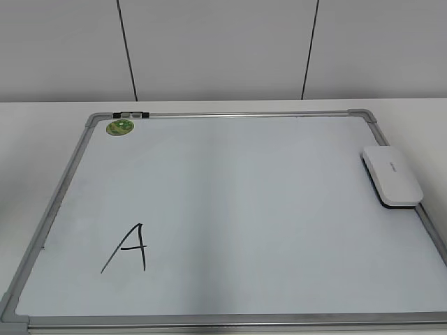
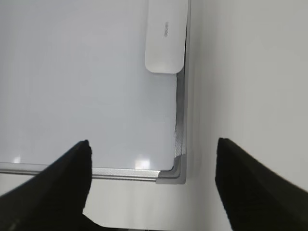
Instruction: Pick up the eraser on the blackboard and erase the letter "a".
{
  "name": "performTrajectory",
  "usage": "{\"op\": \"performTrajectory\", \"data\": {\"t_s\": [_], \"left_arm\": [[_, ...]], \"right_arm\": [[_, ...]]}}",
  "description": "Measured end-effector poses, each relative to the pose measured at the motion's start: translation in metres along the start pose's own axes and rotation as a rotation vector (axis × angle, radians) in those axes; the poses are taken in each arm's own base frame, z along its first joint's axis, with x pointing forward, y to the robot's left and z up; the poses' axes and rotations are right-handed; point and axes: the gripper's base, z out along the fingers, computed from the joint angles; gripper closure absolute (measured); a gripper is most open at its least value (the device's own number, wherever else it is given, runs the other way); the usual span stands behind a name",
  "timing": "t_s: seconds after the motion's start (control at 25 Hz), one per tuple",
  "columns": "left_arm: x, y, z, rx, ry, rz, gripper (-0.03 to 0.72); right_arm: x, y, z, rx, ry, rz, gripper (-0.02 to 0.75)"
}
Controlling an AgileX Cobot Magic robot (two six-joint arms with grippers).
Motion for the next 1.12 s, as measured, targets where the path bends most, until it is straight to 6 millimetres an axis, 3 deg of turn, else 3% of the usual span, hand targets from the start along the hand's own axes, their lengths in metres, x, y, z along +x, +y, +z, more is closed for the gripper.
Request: {"op": "performTrajectory", "data": {"t_s": [0.32,0.6,0.84,1.12], "left_arm": [[0.088,-0.015,-0.030,-0.011,-0.110,0.021,0.319],[0.150,-0.022,-0.032,-0.009,-0.203,0.037,0.319],[0.181,-0.020,-0.014,-0.020,-0.222,0.036,0.319],[0.191,-0.014,0.007,-0.045,-0.207,0.028,0.319]], "right_arm": [[0.069,0.002,-0.020,0.005,-0.048,-0.007,0.145],[0.139,0.004,-0.018,0.006,-0.081,0.021,0.146],[0.185,0.001,0.000,0.050,-0.102,0.043,0.149],[0.206,-0.003,0.020,0.088,-0.147,0.009,0.150]]}}
